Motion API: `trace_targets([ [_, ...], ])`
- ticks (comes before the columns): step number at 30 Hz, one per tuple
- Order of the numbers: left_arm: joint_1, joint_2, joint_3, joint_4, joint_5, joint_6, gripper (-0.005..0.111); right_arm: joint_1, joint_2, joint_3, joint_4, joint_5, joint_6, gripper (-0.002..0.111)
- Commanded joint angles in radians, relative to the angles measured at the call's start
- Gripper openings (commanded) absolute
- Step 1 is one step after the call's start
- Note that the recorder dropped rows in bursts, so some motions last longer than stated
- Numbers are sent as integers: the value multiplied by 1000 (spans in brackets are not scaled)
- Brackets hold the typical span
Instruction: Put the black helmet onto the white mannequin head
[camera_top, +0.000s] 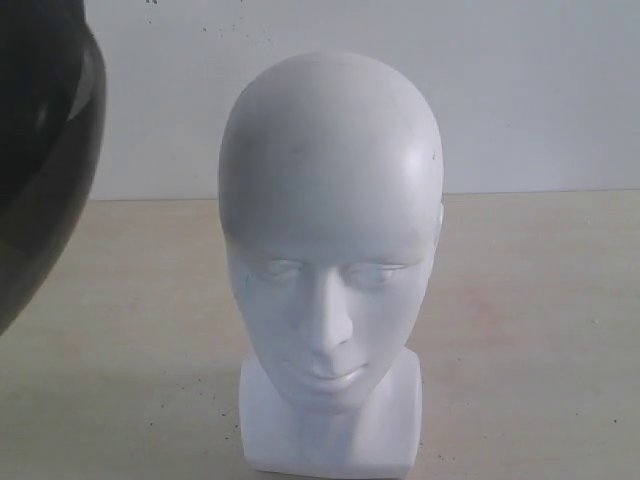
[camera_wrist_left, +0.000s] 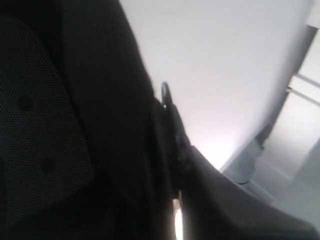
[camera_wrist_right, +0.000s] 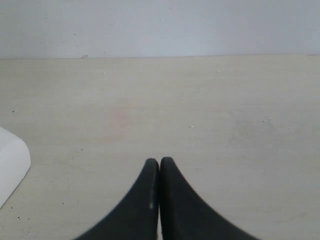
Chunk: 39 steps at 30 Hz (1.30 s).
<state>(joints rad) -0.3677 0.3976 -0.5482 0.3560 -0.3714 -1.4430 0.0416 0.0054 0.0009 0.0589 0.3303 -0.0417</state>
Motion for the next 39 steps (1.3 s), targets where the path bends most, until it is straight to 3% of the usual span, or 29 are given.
trace_targets([
  [1, -2, 45, 4, 13, -328, -114, 4, -2, -5, -1, -4, -8, -1, 0],
  [15, -2, 315, 4, -110, -850, -201, 4, -2, -5, -1, -4, -8, -1, 0],
  [18, -2, 388, -38, -75, -850, -229, 4, -2, -5, -1, -4, -8, -1, 0],
  [24, -2, 482, -248, -8, -850, -270, 4, -2, -5, -1, -4, -8, -1, 0],
  [28, -9, 522, -285, 31, -850, -270, 4, -2, -5, -1, -4, -8, -1, 0],
  [39, -201, 645, -360, 16, -850, -196, 4, -2, -5, -1, -4, -8, -1, 0],
])
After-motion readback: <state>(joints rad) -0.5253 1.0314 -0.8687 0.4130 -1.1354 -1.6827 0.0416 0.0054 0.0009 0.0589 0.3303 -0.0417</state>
